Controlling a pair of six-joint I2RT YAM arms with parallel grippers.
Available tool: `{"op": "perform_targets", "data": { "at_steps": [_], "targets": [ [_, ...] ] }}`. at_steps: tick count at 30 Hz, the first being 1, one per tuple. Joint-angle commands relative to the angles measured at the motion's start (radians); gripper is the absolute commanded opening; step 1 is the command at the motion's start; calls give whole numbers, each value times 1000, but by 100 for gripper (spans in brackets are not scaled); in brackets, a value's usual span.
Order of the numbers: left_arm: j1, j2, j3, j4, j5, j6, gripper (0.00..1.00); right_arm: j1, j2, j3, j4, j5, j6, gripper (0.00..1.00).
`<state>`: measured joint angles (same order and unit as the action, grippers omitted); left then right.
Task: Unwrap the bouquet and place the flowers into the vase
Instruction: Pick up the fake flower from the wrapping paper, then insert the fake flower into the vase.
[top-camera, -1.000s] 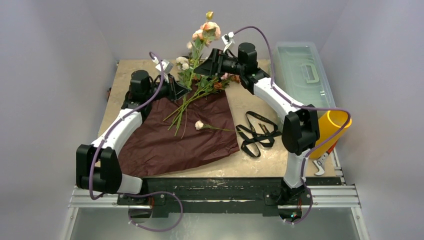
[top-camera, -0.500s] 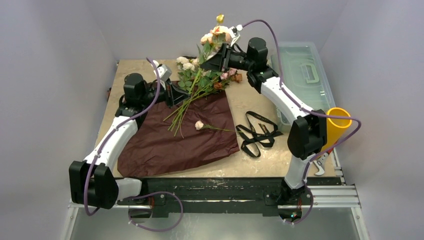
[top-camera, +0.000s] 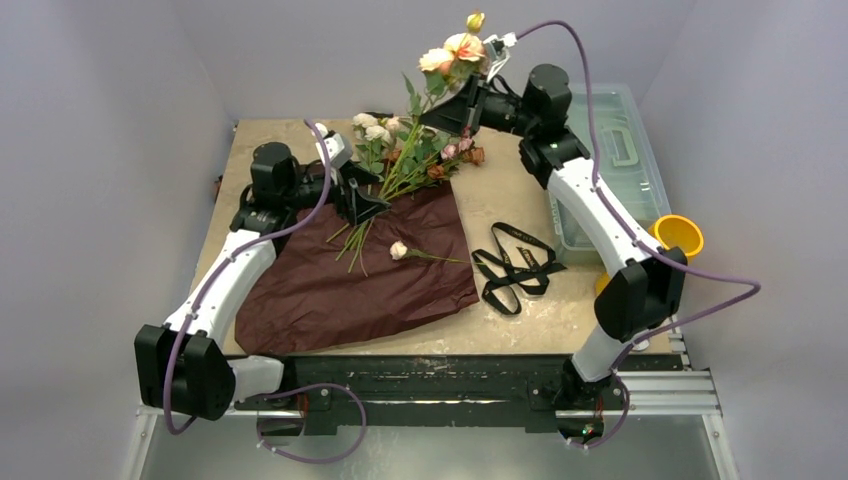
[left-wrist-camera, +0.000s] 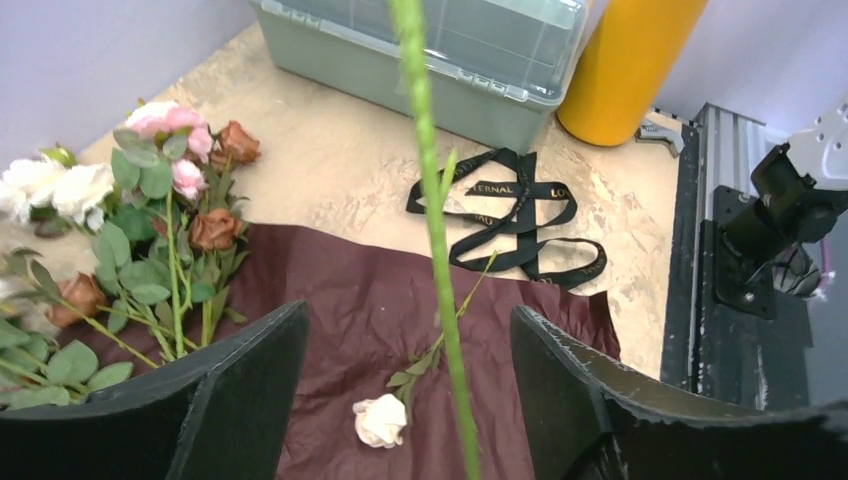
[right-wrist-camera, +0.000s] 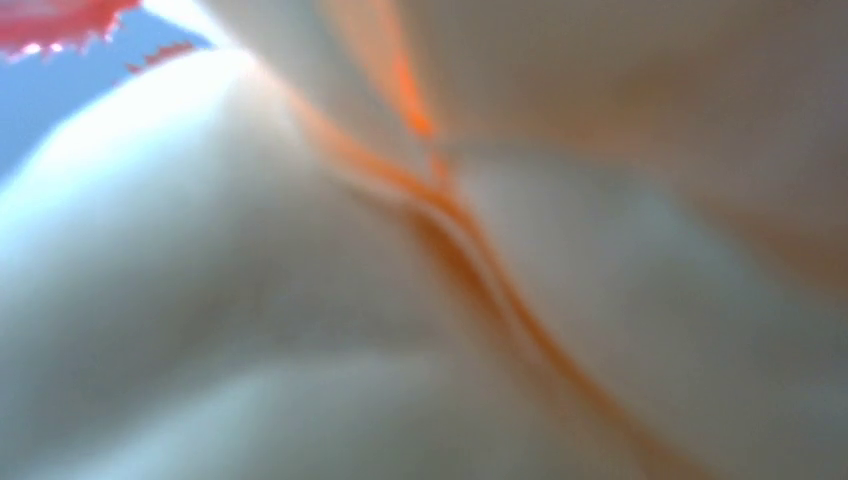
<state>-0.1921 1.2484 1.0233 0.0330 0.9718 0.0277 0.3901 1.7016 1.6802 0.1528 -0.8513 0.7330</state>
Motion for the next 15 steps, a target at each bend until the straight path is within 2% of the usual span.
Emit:
{"op": "perform_targets", "data": {
  "at_steps": [1,3,4,9,15],
  "targets": [
    [8,4,43,5,-45,-38,82,-41,-105,54,-52,39,-115,0],
    [19,0,39,59,-75,-99,95,-66,-138,87,-122,52,-181,0],
    [24,1,37,91,-89,-126,98,-82,-158,106,-179,62,-223,0],
    [55,38,43,243,-144,-298,100,-179,-307,162,-463,150,-452,0],
    [56,126,41,334,-134,-421,100,-298,-523,126,-650,298,-673,0]
  ]
}}
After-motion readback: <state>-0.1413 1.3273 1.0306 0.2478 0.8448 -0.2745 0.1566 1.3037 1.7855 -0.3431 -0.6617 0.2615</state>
